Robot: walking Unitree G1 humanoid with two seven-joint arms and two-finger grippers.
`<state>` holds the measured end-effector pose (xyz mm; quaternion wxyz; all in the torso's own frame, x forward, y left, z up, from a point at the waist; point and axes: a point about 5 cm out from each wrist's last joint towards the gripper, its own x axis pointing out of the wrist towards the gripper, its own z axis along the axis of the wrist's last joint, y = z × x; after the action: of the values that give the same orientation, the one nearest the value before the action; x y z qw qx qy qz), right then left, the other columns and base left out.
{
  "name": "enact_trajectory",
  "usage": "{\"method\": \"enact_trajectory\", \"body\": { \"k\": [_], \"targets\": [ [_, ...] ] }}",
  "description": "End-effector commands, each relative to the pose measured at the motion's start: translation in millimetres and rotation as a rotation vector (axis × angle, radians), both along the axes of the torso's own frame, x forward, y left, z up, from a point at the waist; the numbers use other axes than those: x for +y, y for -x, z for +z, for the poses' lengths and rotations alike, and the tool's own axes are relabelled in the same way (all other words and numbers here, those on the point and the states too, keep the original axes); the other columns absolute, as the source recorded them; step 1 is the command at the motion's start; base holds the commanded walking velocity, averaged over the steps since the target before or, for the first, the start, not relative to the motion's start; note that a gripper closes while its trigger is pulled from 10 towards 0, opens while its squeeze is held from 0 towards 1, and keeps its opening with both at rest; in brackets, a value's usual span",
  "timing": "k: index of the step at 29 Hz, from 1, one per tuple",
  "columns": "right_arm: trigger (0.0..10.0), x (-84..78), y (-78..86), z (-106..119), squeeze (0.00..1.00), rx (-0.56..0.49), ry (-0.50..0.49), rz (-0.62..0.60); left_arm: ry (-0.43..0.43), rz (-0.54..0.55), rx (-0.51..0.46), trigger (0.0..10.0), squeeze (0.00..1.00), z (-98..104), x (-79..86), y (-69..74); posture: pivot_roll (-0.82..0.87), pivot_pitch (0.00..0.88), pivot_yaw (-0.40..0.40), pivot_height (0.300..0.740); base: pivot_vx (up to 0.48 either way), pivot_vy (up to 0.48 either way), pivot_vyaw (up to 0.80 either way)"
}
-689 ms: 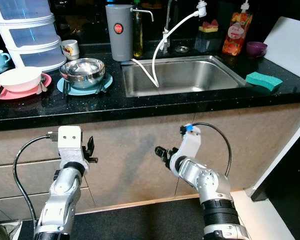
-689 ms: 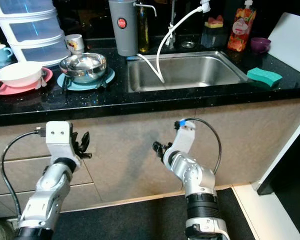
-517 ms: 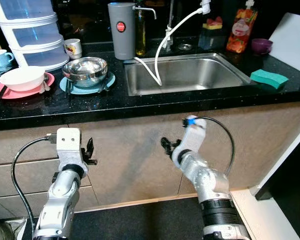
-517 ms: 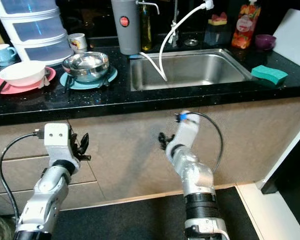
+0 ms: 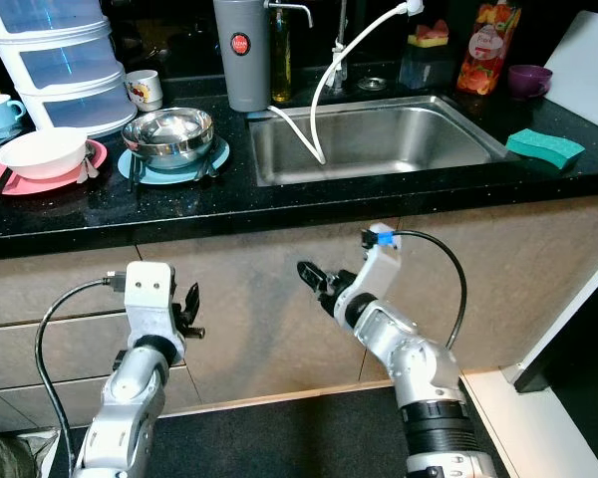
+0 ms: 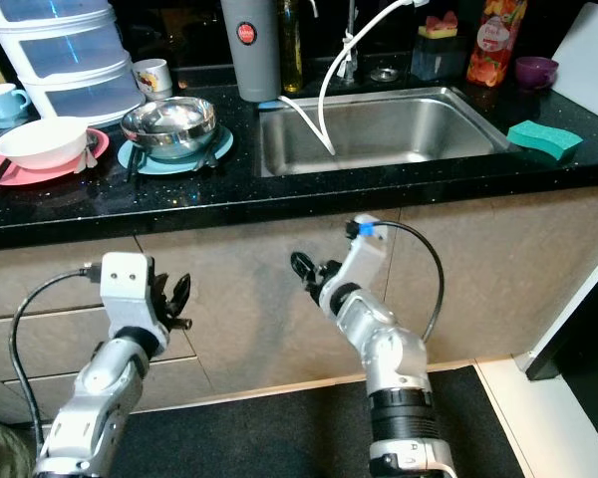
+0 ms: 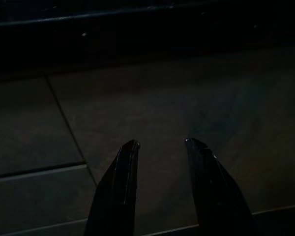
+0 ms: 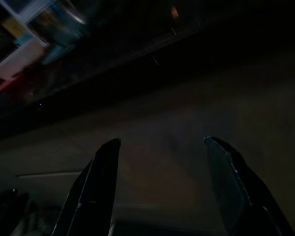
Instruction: Kitchen organization
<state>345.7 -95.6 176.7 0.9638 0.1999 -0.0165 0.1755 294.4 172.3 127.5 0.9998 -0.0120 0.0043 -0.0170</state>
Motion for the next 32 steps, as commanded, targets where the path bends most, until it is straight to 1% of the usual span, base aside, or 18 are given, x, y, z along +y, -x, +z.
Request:
{"method": "enact_trajectory", "body": {
  "k": [1,2,3,4,5,6,7,8,10,11,12,13,19,21,23,25,28,32],
  "targets": [
    [10.0,-5.8,2.7,1,0.00,-0.061,0.063,-0.051,-0.005,0.004,-0.006,10.0,0.00,0,1.7,2.6,-0.03,0.107,0.055,0.740,0.000,0.000,0.00],
    [10.0,-9.2,2.8,1,0.00,-0.071,0.098,-0.085,0.010,-0.003,-0.015,10.0,0.00,1,1.5,3.0,-0.03,0.107,0.055,0.740,0.000,0.000,0.00],
    [10.0,-21.5,2.3,1,0.00,-0.055,0.218,-0.270,0.012,0.007,-0.037,10.0,0.00,5,2.9,3.5,-0.03,0.107,0.053,0.740,0.000,0.000,0.00],
    [10.0,-25.8,2.2,-2,0.00,-0.009,0.249,-0.334,0.016,0.010,-0.043,10.0,0.00,6,3.2,3.5,-0.03,0.107,0.053,0.740,0.000,0.000,0.00],
    [10.0,-26.4,2.3,-7,0.00,0.048,0.196,-0.294,0.063,0.017,-0.084,10.0,0.00,10,1.9,3.9,-0.03,0.105,0.048,0.740,0.000,0.000,0.00],
    [10.0,-24.3,2.8,-8,0.00,0.043,0.138,-0.229,0.094,0.023,-0.112,10.0,0.00,12,1.2,4.4,-0.03,0.106,0.047,0.740,0.000,0.000,0.00],
    [10.0,-24.3,2.8,-8,0.00,0.043,0.138,-0.229,0.094,0.023,-0.112,10.0,0.00,12,1.2,4.4,-0.03,0.106,0.047,0.740,0.000,0.000,0.00],
    [10.0,-24.0,3.5,-18,0.00,0.088,0.113,-0.213,0.129,-0.020,-0.104,10.0,0.00,13,-2.9,6.6,-0.03,0.104,0.045,0.740,0.000,0.000,0.00],
    [10.0,-23.2,4.7,-21,0.00,0.077,0.122,-0.214,0.121,0.006,-0.084,10.0,0.00,11,-1.5,7.1,-0.02,0.104,0.043,0.740,0.000,0.000,0.00],
    [10.0,-22.7,7.0,-24,0.00,0.079,0.079,-0.211,0.090,0.044,-0.044,10.0,0.00,7,1.2,7.9,-0.02,0.102,0.042,0.740,0.000,0.000,0.00],
    [10.0,-24.2,8.6,-25,0.00,0.067,0.090,-0.232,0.088,0.060,-0.015,10.0,0.00,5,2.6,8.6,-0.02,0.102,0.042,0.740,0.000,0.000,0.00],
    [10.0,-24.2,12.4,-24,0.00,0.003,0.166,-0.250,0.026,0.064,0.003,10.0,0.00,4,5.6,11.1,-0.02,0.097,0.039,0.740,0.000,0.000,0.00],
    [10.0,-25.1,15.7,-22,0.00,-0.056,0.178,-0.329,-0.023,0.079,-0.025,10.0,0.00,8,8.8,17.3,-0.02,0.077,0.023,0.740,0.000,0.000,0.00],
    [10.0,-23.1,16.8,-23,0.00,-0.067,0.251,-0.287,-0.003,0.113,0.043,10.0,0.00,0,11.9,17.5,-0.04,0.061,0.012,0.740,0.000,0.000,0.00],
    [10.0,-21.6,17.7,-25,0.00,-0.071,0.287,-0.257,-0.006,0.114,0.056,10.0,0.00,-1,12.2,17.6,-0.04,0.060,0.010,0.740,0.000,0.000,0.00],
    [10.0,-17.2,20.9,-29,0.00,-0.070,0.276,-0.189,-0.022,0.107,0.077,10.0,0.00,-1,10.2,17.4,-0.04,0.059,0.010,0.740,0.000,0.000,0.00],
    [10.0,-9.5,22.9,-33,0.00,-0.057,0.303,-0.131,-0.036,0.127,0.025,10.0,0.00,8,12.6,17.1,-0.05,0.061,0.015,0.740,0.000,0.000,0.00],
    [10.0,-7.2,21.9,-32,0.00,-0.056,0.306,-0.151,-0.034,0.160,-0.008,10.0,0.00,14,18.8,15.6,-0.06,0.062,0.018,0.740,0.000,0.000,0.00]
  ]
}}
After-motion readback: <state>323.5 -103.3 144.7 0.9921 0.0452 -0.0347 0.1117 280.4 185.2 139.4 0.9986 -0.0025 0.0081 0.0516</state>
